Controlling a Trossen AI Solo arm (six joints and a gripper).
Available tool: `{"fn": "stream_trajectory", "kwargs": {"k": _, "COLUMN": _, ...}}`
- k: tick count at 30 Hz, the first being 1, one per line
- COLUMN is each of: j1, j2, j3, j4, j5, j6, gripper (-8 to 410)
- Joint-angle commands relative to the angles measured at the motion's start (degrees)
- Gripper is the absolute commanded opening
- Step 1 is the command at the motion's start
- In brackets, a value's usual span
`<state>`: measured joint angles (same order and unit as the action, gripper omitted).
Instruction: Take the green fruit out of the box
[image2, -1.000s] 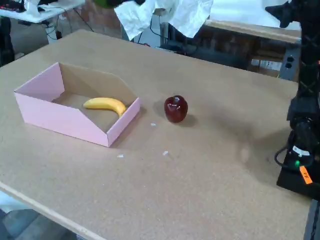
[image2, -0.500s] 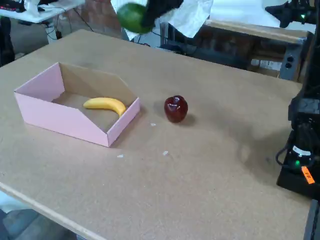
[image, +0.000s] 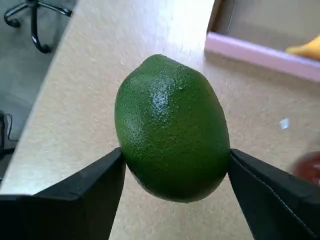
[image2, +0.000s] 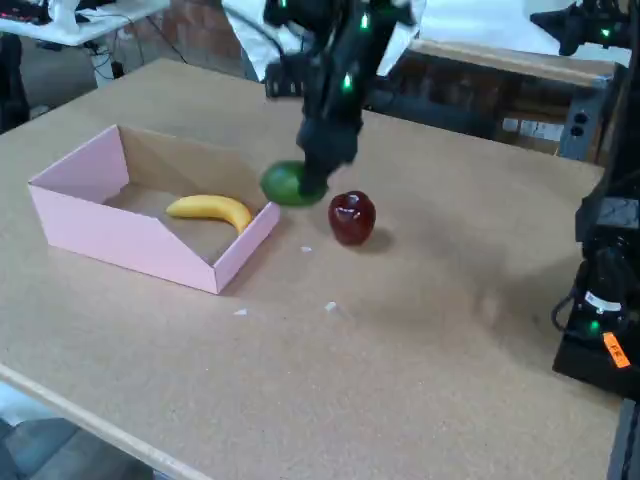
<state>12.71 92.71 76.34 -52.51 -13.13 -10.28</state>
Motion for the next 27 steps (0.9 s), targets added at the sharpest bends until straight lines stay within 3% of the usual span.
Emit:
{"fn": "stream_trajectory", "kwargs": {"k": 1, "j1": -0.4, "j2": -0.1, "j3": -17.1, "j4": 17.5, "j5": 3.1, "j6": 2.1, "gripper": 104}}
{"fn": "stream_trajectory", "kwargs": {"k": 4, "j1": -0.8, "j2": -0.1, "j3": -21.6, "j4": 20.7, "j5": 5.7, "j6": 3.1, "gripper": 104}}
{"fn": "stream_trajectory", "kwargs": {"k": 16, "j1": -2.2, "j2": 0.4, "j3": -36.5, "j4": 35.2, "j5": 5.8, "j6": 8.5, "gripper": 104}}
{"fn": "stream_trajectory", "kwargs": {"k": 27, "j1": -2.1, "j2": 1.7, "j3": -43.5, "j4": 41.1, "j5": 6.2, "j6": 11.7, "gripper": 104}}
